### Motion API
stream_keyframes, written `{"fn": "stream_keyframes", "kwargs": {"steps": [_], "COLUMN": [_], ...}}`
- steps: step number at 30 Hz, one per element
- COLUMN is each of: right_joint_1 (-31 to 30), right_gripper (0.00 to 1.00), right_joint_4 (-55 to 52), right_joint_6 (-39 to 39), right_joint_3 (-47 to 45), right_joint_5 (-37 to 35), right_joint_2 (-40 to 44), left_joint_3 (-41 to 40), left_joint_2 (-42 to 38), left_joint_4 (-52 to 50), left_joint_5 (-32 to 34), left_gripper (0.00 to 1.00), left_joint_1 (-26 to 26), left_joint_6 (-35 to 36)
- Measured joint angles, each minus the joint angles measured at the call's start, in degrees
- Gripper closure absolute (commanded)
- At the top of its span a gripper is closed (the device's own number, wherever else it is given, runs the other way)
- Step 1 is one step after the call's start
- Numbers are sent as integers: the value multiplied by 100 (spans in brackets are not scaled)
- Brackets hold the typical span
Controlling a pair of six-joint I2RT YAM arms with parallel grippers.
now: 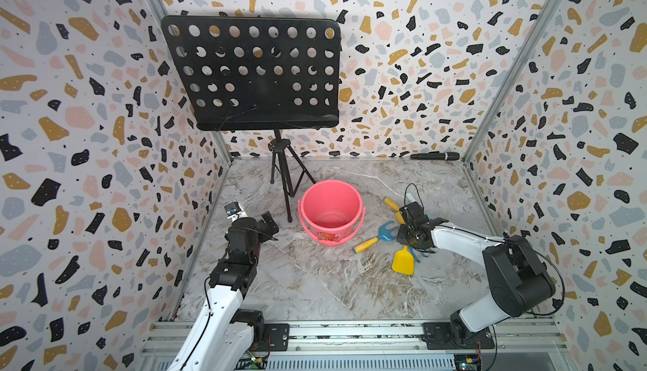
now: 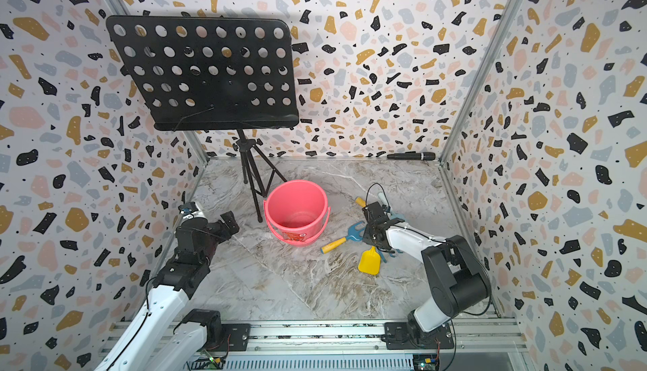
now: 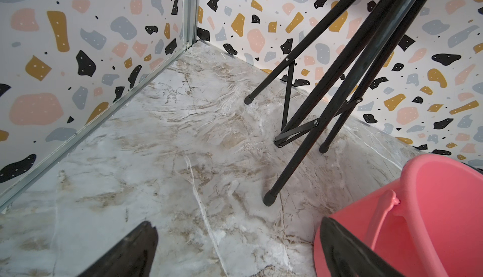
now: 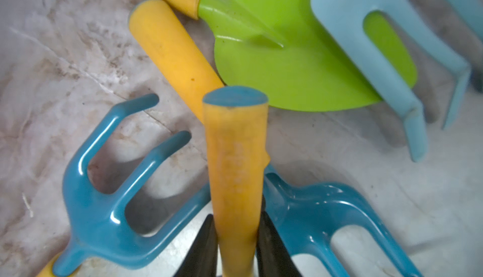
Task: Organize the gardening tools
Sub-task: Pick up the gardening tool from the center of the board.
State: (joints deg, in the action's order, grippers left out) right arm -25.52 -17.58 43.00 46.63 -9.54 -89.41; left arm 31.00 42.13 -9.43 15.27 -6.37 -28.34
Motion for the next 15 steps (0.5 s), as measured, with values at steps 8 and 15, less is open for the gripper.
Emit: {"fn": "stream_keyframes", "kwargs": {"steps": [8,15], "right_joint_1": [-15,-201], "right_gripper": [100,100], "right_joint_4": [-168,-426], "right_joint_6": [-479,-1296], "right_joint_3": [57,142], "right_joint_5": [79,518], "right_joint_2": [55,765], "left_joint_3": [208,811], "left_joint_2": [2,199], "left_joint_4": [-81,-551], "left_joint_5": [-142,-706], "left_gripper": [1,0], "left_joint_1": [0,0], "left_joint_6": [-70,-101]}}
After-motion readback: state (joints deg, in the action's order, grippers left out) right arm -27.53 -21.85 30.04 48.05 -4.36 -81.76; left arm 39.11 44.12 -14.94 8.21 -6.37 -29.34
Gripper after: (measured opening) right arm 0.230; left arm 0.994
